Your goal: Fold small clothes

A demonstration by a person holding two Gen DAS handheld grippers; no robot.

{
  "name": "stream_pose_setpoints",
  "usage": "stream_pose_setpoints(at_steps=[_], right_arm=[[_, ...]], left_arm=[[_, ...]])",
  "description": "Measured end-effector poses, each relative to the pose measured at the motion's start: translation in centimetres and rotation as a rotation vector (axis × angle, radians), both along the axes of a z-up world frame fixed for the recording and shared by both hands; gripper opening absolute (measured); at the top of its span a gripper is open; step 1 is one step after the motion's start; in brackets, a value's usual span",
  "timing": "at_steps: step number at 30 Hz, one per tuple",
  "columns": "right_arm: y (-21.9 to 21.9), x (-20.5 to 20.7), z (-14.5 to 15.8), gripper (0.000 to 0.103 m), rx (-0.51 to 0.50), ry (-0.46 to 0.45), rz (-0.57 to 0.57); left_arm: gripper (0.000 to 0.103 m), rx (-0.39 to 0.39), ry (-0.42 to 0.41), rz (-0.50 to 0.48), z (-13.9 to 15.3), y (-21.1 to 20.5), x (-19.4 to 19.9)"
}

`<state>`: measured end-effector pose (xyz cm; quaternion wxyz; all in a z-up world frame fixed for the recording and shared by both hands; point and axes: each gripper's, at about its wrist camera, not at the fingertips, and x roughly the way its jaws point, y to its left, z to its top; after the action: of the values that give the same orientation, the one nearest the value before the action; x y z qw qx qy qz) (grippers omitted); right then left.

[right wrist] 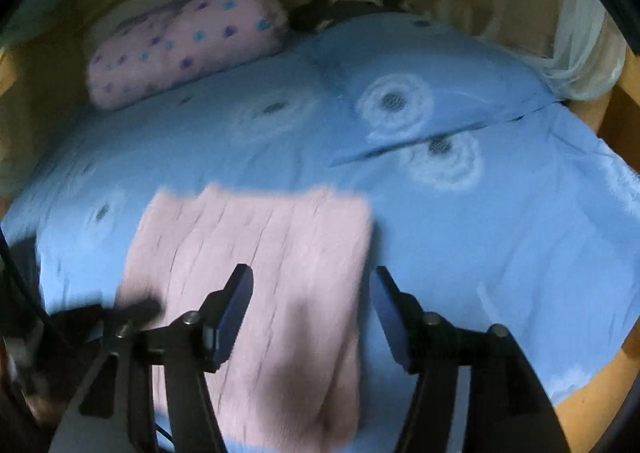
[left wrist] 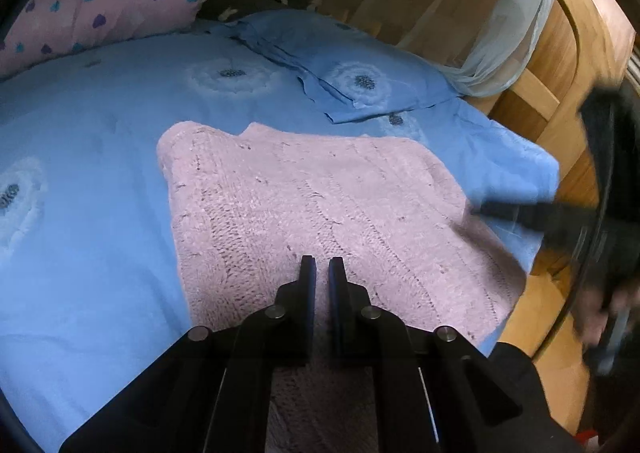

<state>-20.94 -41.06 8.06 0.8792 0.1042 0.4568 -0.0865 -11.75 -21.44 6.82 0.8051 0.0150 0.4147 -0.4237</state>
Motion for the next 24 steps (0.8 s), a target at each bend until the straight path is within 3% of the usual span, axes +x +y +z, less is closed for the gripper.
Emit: stream_pose_setpoints(at_steps=[2,3,8,11,13,15,17,20,21,24], right_arm=[[-0.4,-0.6,-4.4,0.063,0.056,0.096,-0.072],[-1.2,-1.2,-5.1,0.068,0.131,0.051,-0.134],[-2.6,-1.6,-4.0,0.072,0.293,-0.011,-0.209],[-3.8,-1.8,-3.2,0.074,0.308,-0.077,-0.253],[-4.6,-1.8,-3.3,0.078,0.302,-0.105,-0.269],[-5.3,-1.4,-4.2,0.080,0.369,-0.117,-0.249],[-5.5,-0.9,-5.4,0.081,0.436,-0.083,-0.219],[-4.8,-0.6,-6.5,0.087,0.408,-0.113,-0.196],[-4.5,-0.4,-6.6,0.091,0.404,-0.126,-0.191],[-4.0,0.2,-6.8,0.095,0.391,-0.133,-0.202]], left_arm=[[0.000,-0.001,-0.007,0.020,-0.1,0.0,-0.2],[0.000,-0.003,-0.014,0.036,-0.1,0.0,-0.4],[0.000,-0.009,-0.046,0.115,1.0,0.7,-0.8],[0.000,0.017,-0.065,0.192,2.3,1.5,-0.9],[0.011,0.038,-0.081,0.240,3.1,2.3,-0.7],[0.026,0.029,-0.070,0.262,3.5,3.3,-0.2],[0.033,-0.044,-0.013,0.262,3.6,4.9,0.6],[0.054,-0.190,0.159,0.222,2.3,6.3,2.1],[0.055,-0.200,0.244,0.196,1.0,6.1,2.9],[0.059,-0.071,0.383,0.219,-2.9,4.6,4.5]])
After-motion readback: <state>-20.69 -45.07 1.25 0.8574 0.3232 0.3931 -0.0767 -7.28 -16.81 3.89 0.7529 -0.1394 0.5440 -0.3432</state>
